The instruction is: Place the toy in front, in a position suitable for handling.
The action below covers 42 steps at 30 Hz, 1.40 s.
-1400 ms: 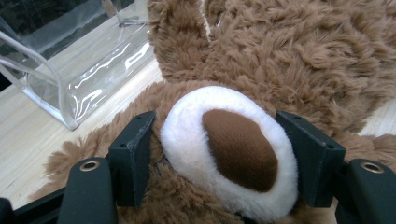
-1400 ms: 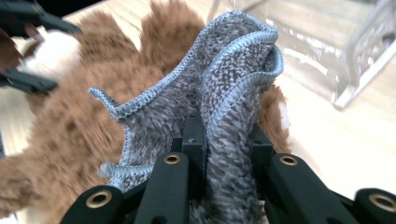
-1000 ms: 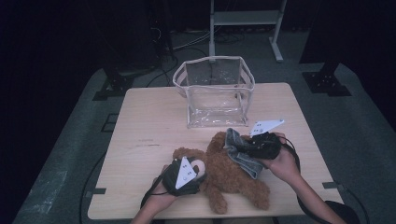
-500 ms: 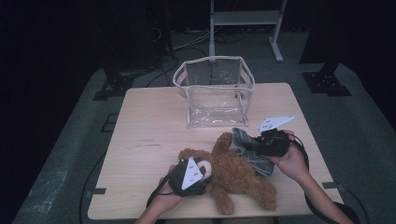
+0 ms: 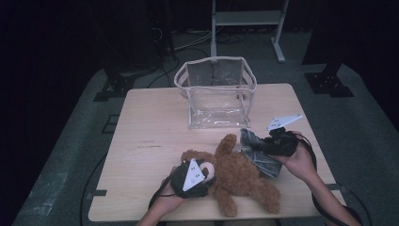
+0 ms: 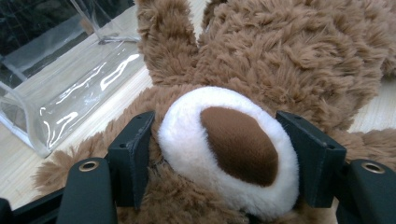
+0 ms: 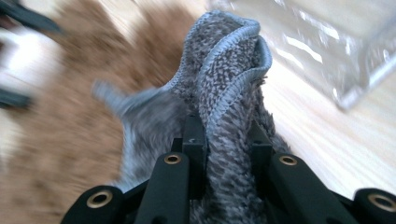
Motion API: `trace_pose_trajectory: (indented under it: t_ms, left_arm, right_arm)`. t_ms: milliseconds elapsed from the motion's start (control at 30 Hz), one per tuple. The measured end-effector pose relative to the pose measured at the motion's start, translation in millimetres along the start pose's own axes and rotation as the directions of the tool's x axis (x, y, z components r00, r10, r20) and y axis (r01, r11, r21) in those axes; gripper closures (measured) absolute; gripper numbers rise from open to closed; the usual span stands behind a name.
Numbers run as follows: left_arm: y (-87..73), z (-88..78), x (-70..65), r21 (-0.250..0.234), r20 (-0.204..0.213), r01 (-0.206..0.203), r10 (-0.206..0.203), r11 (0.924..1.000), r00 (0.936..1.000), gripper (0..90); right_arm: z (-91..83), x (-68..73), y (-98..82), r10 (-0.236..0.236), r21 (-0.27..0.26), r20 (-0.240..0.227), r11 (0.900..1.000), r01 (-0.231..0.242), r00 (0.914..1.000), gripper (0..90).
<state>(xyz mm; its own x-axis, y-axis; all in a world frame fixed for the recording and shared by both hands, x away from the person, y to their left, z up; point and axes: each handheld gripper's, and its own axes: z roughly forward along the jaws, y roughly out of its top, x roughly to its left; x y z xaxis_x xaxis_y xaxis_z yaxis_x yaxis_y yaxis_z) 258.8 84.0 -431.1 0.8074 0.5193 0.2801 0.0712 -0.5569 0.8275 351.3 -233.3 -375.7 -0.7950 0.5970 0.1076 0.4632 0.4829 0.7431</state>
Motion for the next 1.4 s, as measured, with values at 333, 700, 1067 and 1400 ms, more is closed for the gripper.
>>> trace_pose_trajectory:
  t_ms: [333, 700, 1067, 1400]
  left_arm:
    - [1.6, 2.6, -0.2, -0.006, 0.006, 0.011, -0.011, 0.9999, 0.9999, 30.7]
    - [1.7, 3.6, -0.2, -0.004, 0.004, 0.007, -0.007, 1.0, 1.0, 29.8]
    - [3.6, 4.6, -2.8, 0.007, 0.006, -0.019, 0.019, 0.9998, 0.9998, 30.2]
    - [5.0, 5.9, -6.1, 0.001, 0.006, -0.024, 0.024, 0.9997, 0.9997, 30.3]
  right_arm:
    - [9.2, 47.2, 23.3, -0.077, -0.021, -0.178, 0.997, 0.074, 0.981, 73.6]
    - [5.7, 51.4, 26.8, -0.104, -0.015, -0.131, 0.995, 0.103, 0.9859, 47.5]
    - [33.4, 65.2, 34.1, -0.199, 0.044, -0.062, 0.978, 0.202, 0.9781, 78.4]
    - [34.5, 29.3, 28.7, -0.121, 0.079, 0.039, 0.99, 0.118, 0.9919, 79.7]
